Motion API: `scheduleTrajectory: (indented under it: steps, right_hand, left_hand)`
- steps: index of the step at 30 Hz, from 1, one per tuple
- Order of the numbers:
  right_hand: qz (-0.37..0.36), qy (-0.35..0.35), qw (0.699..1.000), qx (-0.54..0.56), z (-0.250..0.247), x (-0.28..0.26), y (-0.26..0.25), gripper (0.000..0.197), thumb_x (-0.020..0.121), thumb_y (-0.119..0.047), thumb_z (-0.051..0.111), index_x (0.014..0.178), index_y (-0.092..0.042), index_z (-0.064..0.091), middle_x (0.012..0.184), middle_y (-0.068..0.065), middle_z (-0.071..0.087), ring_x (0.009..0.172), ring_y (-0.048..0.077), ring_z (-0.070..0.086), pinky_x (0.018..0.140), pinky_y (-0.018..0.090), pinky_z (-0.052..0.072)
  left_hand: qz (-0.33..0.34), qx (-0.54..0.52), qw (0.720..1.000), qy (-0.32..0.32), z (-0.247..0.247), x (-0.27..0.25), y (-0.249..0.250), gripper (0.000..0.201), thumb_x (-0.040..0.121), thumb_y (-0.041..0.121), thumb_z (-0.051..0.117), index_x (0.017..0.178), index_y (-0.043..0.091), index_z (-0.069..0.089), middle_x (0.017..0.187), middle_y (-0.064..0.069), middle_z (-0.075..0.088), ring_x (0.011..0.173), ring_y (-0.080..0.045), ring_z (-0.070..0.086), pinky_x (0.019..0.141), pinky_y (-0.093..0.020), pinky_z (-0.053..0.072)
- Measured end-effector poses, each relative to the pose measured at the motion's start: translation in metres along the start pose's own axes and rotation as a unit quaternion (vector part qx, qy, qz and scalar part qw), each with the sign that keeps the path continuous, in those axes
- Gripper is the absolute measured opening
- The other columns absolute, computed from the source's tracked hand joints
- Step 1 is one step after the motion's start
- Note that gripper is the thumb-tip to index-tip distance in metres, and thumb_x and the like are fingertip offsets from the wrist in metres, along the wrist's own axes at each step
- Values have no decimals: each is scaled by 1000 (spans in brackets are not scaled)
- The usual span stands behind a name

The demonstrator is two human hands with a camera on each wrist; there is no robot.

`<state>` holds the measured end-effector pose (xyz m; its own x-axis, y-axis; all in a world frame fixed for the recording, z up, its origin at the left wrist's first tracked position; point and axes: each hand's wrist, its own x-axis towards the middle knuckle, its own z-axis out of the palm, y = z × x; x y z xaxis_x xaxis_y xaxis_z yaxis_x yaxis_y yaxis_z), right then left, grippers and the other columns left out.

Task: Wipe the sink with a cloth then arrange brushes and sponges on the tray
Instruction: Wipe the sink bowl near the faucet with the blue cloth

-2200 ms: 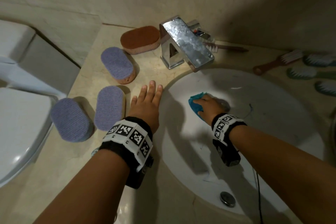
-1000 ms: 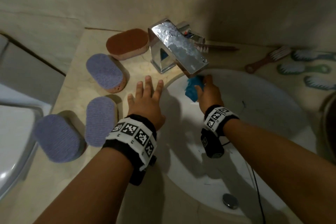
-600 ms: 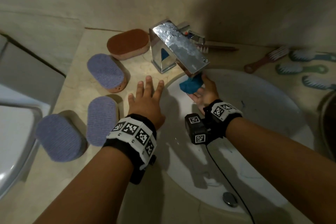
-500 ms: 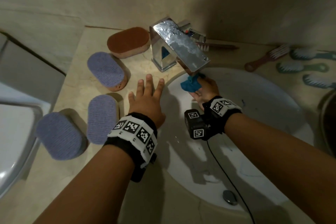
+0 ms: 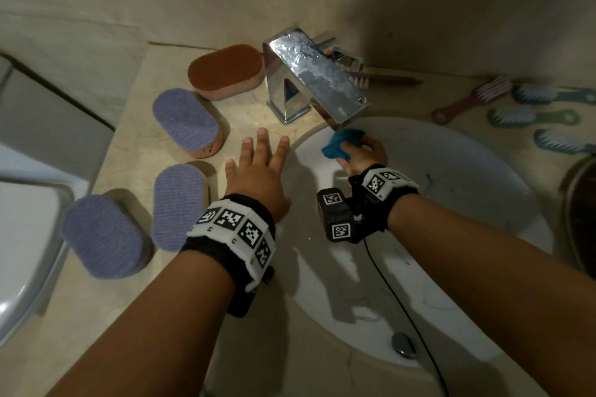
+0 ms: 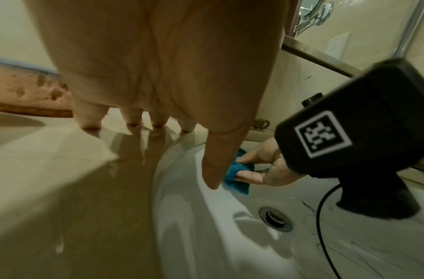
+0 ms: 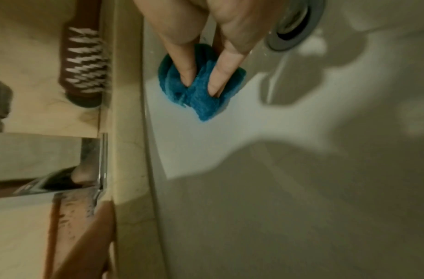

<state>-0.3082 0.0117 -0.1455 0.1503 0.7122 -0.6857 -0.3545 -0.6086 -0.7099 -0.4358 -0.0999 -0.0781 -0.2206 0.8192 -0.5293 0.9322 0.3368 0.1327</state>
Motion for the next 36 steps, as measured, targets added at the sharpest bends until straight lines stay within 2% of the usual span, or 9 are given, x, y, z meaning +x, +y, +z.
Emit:
scheduleTrajectory:
  steps: [3, 8, 12, 17, 21, 27, 29, 34, 36]
  right_hand:
    - [-100, 37, 983, -149, -10, 6, -9, 41, 83, 1, 61, 122, -4, 50, 122, 18, 57, 111, 36, 57, 98, 44, 47]
    - [-234, 112, 902, -346, -18, 13, -12, 39, 84, -13, 64, 122, -10, 56, 127, 14, 56, 115, 30, 55, 98, 32, 41]
    - [-295, 0, 857, -422, -20, 8, 10, 33, 85, -3, 60, 119, -6, 58, 132, 14, 47, 119, 29, 51, 102, 24, 39]
    - [-315, -178, 723, -589, -39, 10, 24, 44, 89, 7, 47, 129, -7, 55, 141, 16, 42, 130, 27, 42, 106, 17, 26]
    - [-302, -223, 650, -661, -47, 14, 37, 43, 90, -3, 52, 132, -14, 54, 143, 12, 45, 132, 28, 41, 112, 23, 24]
    - [-304, -330, 487, -749, -56, 6, 44, 32, 88, -16, 59, 120, -17, 63, 134, 8, 50, 125, 28, 42, 104, 25, 27]
    - [-297, -327, 494, -749, -54, 12, 36, 30, 89, -15, 57, 119, -18, 64, 134, 8, 48, 126, 29, 42, 107, 28, 29]
    - [-306, -179, 620, -700, -38, 19, 26, 37, 85, -7, 58, 122, -14, 53, 123, 12, 57, 114, 30, 54, 96, 35, 43]
    - [-296, -213, 596, -715, -38, 13, 36, 42, 85, -7, 59, 126, -14, 52, 128, 13, 55, 118, 31, 53, 100, 35, 42]
  left_hand:
    - [1, 1, 1000, -3, -1, 0, 0, 100, 86, 33, 62, 148, 30, -16, 156, -4, -26, 147, -28, -15, 118, -52, 8]
    - [2, 2, 1000, -5, -1, -1, 0, 100, 87, 33, 61, 148, 30, -18, 156, -3, -27, 146, -27, -17, 118, -52, 7]
    - [1, 2, 1000, -3, 1, -1, 0, 101, 86, 34, 62, 148, 30, -18, 156, -3, -28, 146, -28, -17, 118, -53, 6]
    - [1, 4, 1000, -4, -1, -1, 0, 101, 86, 34, 62, 148, 30, -17, 156, -3, -26, 146, -28, -16, 118, -53, 8]
    - [-2, 7, 1000, -3, -1, 0, 0, 100, 86, 35, 62, 148, 30, -17, 156, -3, -27, 147, -28, -16, 118, -52, 7]
    - [-4, 9, 1000, -2, 0, -2, 2, 100, 86, 34, 61, 148, 30, -17, 156, -3, -27, 146, -28, -17, 118, -52, 7]
    - [-1, 5, 1000, -3, 0, -2, 0, 100, 86, 34, 61, 148, 30, -17, 156, -3, -27, 146, -27, -16, 118, -52, 6]
    - [5, 4, 1000, 4, 2, 0, -2, 102, 84, 35, 63, 148, 30, -17, 156, -3, -27, 146, -27, -17, 117, -52, 4]
    - [5, 3, 1000, 1, 2, 0, -2, 102, 84, 35, 63, 148, 29, -17, 156, -3, -27, 146, -27, -18, 118, -52, 4]
